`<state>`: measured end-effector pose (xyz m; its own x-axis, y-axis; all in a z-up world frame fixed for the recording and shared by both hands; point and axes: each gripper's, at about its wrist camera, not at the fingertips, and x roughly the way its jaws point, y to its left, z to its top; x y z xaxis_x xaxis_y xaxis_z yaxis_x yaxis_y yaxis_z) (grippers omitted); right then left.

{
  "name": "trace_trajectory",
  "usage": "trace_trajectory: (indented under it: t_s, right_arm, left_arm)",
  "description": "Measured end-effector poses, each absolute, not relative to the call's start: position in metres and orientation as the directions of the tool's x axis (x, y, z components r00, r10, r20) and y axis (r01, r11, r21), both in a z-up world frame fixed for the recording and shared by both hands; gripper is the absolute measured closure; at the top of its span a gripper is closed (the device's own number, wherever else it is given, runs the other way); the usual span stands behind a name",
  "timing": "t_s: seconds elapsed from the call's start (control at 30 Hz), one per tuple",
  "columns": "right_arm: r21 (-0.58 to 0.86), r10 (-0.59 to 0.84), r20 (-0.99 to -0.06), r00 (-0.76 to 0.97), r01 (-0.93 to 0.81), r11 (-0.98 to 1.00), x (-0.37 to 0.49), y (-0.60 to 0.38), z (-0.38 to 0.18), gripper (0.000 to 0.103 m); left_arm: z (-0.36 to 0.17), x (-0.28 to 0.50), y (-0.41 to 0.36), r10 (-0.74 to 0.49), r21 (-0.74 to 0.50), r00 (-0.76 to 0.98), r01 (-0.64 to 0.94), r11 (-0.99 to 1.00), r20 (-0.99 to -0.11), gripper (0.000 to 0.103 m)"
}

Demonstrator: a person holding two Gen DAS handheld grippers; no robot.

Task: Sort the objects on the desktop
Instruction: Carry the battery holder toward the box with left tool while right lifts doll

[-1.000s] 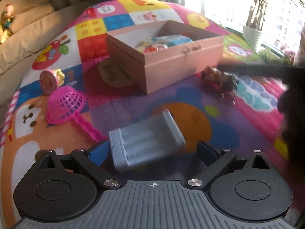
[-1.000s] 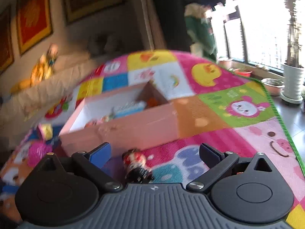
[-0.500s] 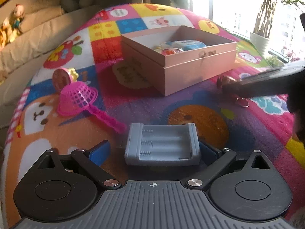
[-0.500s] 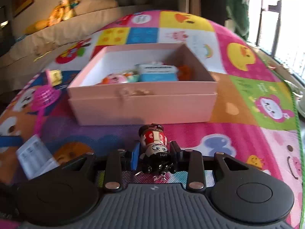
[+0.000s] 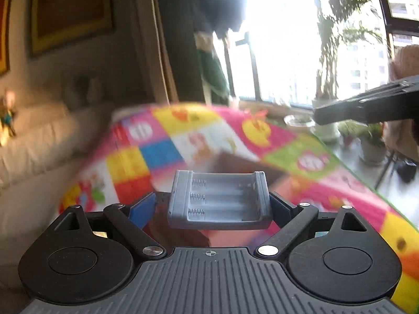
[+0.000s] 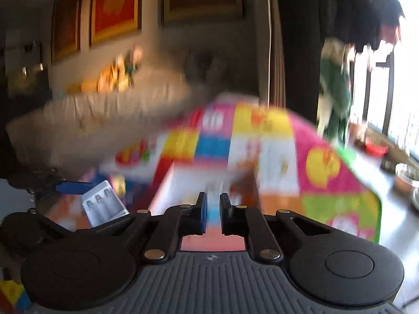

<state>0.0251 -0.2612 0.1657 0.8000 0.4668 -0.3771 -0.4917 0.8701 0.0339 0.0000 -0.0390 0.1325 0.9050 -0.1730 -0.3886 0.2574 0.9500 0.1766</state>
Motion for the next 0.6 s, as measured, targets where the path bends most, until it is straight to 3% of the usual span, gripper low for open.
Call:
trace_trajectory:
  t_s: [0.1,0.17,0.2,0.23,0.27,0.43,0.6]
  right_arm:
    - [0.036,0.463,-0.344,0.817,-0.481,0.876,0.033,-0.268,0.175,0.093]
    - [0.077,0.480,-0.405,0.778,-0.494,0.866,0.039,-0.275,0.168,0.092]
    - [0.100,0.503,-0.449,0.738,-0.518,0.849,0.041,-0.277,0.161,0.081]
    - [0.128,0.520,-0.492,0.699,-0.532,0.837,0.040,-0.279,0.152,0.059]
    - [0.148,0.527,-0.530,0.665,-0.539,0.829,0.036,-0.281,0.140,0.051]
    - [0.048,0.477,-0.690,0.545,-0.623,0.781,-0.005,-0.268,0.078,0.049]
    - [-0.101,0.426,-0.725,0.541,-0.696,0.711,-0.030,-0.257,0.054,0.041]
  left_arm:
    - [0.131,0.016,-0.036,-0.153,0.131,0.895,0.227,0.965,-0.419,0.009]
    - [0.122,0.018,-0.031,-0.167,0.087,0.871,0.233,0.969,-0.463,0.009]
    - [0.114,0.016,-0.030,-0.170,0.076,0.858,0.235,0.969,-0.485,0.009]
    - [0.107,0.015,-0.028,-0.170,0.068,0.845,0.236,0.969,-0.508,0.009]
    - [0.100,0.013,-0.025,-0.174,0.057,0.829,0.240,0.969,-0.531,0.009]
    - [0.067,-0.004,-0.020,-0.227,-0.008,0.740,0.287,0.958,-0.633,0.009]
    - [0.050,-0.021,-0.026,-0.250,-0.013,0.701,0.325,0.946,-0.667,0.009]
